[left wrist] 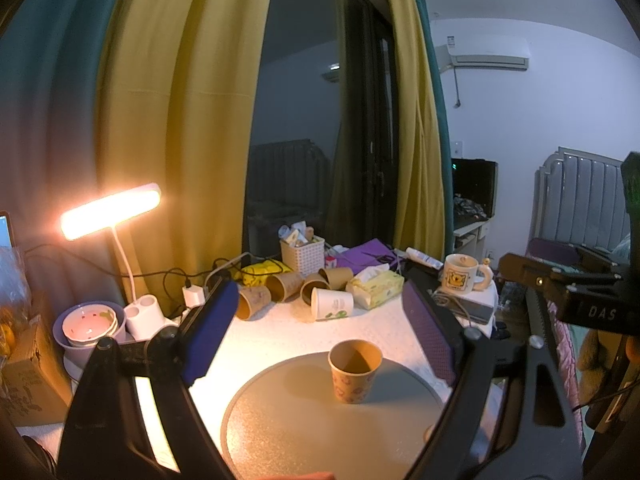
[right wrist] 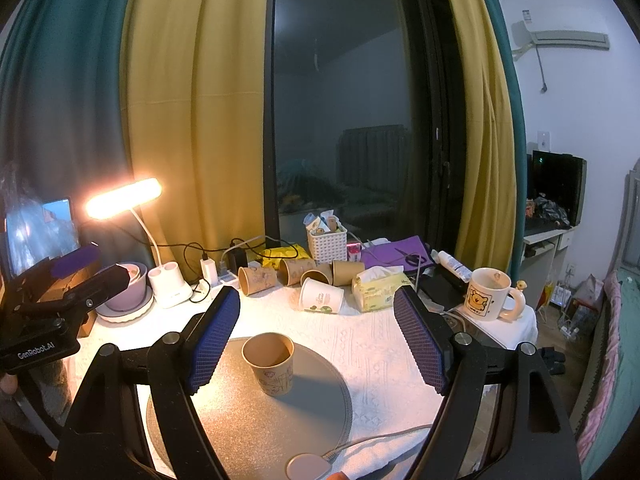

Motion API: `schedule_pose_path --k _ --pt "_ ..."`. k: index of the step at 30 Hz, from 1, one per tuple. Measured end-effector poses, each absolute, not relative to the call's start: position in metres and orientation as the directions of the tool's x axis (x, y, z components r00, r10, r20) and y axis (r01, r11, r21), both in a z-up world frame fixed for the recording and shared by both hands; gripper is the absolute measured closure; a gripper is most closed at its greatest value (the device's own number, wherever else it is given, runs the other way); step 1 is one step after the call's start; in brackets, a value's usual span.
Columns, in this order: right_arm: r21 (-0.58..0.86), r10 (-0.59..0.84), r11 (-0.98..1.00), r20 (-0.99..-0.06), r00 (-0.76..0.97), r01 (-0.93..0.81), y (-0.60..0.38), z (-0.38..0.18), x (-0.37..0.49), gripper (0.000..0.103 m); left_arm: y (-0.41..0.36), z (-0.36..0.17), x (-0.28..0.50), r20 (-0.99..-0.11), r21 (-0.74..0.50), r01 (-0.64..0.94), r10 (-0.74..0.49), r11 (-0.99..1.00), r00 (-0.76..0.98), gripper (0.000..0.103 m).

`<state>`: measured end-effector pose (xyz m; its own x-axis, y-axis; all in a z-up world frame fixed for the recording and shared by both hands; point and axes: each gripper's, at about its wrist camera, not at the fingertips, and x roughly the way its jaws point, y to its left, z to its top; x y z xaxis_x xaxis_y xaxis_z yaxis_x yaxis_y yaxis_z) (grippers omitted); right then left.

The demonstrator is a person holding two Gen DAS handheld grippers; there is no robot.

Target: Flip cup upright

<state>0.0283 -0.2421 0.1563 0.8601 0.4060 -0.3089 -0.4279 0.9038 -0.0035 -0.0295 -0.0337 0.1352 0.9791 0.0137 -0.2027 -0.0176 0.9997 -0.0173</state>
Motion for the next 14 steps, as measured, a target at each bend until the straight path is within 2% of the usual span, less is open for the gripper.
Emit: schedule_pose_path --k 14 --pt "-0.009 0.405 0.903 -0.316 0.858 -0.430 -0.2410 0.1508 0.0249 0.021 -0.0359 0.1284 -0.0344 -0.189 -0.030 0.015 -0.021 0.999 0.982 0.018"
